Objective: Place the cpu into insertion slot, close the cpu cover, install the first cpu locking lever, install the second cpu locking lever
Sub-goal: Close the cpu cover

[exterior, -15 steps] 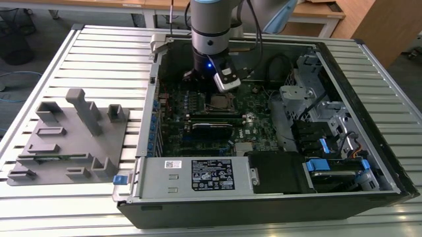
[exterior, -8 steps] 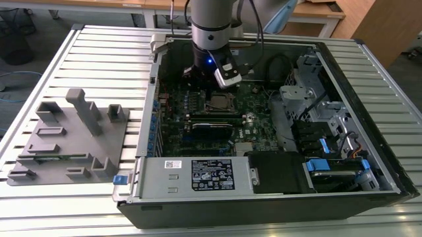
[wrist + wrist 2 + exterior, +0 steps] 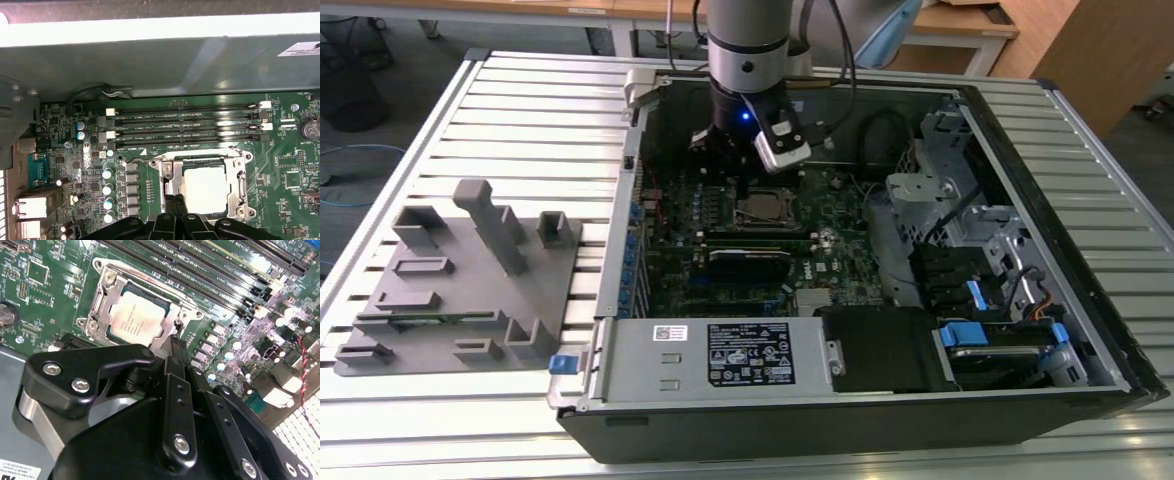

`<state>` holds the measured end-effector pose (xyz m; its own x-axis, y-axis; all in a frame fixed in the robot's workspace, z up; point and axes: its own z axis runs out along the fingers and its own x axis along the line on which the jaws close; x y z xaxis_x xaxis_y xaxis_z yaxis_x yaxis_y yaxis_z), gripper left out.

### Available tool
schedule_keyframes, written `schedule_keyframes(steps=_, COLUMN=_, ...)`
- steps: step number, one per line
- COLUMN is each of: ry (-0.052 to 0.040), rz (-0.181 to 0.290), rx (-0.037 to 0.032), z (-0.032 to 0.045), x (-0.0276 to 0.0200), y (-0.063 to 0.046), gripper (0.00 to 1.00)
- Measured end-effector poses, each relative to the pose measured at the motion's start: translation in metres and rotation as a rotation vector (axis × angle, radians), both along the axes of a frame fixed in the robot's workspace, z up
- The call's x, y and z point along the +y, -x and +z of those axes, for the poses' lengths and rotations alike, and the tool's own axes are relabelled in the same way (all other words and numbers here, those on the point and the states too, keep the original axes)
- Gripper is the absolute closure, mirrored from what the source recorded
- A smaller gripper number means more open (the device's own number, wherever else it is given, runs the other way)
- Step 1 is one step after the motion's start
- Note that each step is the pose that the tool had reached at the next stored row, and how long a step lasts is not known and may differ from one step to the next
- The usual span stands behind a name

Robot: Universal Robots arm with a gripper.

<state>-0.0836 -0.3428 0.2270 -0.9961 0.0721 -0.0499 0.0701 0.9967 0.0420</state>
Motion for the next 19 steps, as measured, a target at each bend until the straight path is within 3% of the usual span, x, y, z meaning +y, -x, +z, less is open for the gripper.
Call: schedule_keyframes(steps=19, ry=0.0002, rz=0.000, rx=0.0001, z=-0.0004, x=0.0008, y=-0.030, gripper=0.89)
